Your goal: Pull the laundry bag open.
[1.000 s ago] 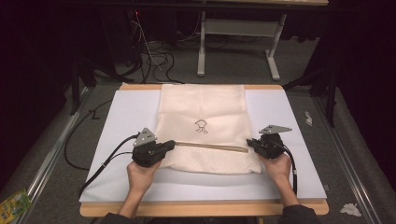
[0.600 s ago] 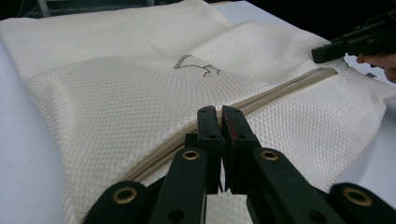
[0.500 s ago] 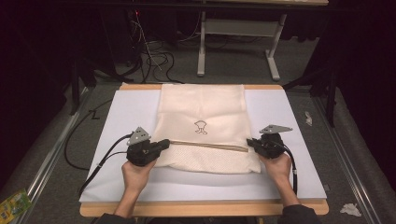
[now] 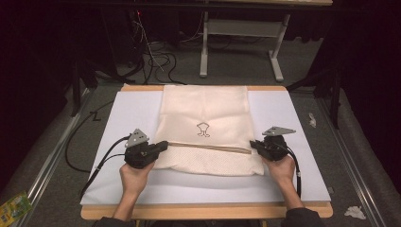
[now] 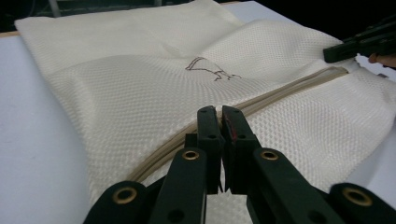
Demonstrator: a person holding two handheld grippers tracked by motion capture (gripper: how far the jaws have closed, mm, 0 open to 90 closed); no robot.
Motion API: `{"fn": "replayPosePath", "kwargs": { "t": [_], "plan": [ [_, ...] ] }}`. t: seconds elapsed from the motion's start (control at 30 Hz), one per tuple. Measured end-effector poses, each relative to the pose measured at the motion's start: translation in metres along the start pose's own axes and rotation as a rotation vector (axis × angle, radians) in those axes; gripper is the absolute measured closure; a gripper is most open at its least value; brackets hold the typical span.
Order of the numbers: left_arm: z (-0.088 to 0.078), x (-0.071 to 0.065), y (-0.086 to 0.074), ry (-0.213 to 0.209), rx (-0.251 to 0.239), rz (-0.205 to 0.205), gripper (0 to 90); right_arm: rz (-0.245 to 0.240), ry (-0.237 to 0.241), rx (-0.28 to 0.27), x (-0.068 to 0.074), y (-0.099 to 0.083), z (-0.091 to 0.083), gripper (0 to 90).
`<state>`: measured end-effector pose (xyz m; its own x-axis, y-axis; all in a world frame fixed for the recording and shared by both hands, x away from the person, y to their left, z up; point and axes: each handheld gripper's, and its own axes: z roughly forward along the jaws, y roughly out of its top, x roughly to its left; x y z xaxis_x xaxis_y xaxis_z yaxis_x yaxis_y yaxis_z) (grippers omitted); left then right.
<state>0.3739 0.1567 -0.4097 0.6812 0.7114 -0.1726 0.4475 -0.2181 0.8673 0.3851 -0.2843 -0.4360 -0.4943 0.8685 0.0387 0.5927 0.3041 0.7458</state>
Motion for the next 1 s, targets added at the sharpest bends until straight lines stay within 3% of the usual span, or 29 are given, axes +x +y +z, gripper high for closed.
{"fn": "replayPosePath", "kwargs": {
  "t": [0.5, 1.0],
  "plan": [
    [-0.012, 0.013, -0.001, 0.019, -0.024, -0.029, 87.1, 0.003, -0.015, -0.002, -0.003, 0.001, -0.006, 87.7],
    [-0.017, 0.021, -0.005, 0.043, -0.010, -0.039, 87.1, -0.003, -0.015, -0.017, -0.005, 0.004, -0.013, 87.8]
  ]
}}
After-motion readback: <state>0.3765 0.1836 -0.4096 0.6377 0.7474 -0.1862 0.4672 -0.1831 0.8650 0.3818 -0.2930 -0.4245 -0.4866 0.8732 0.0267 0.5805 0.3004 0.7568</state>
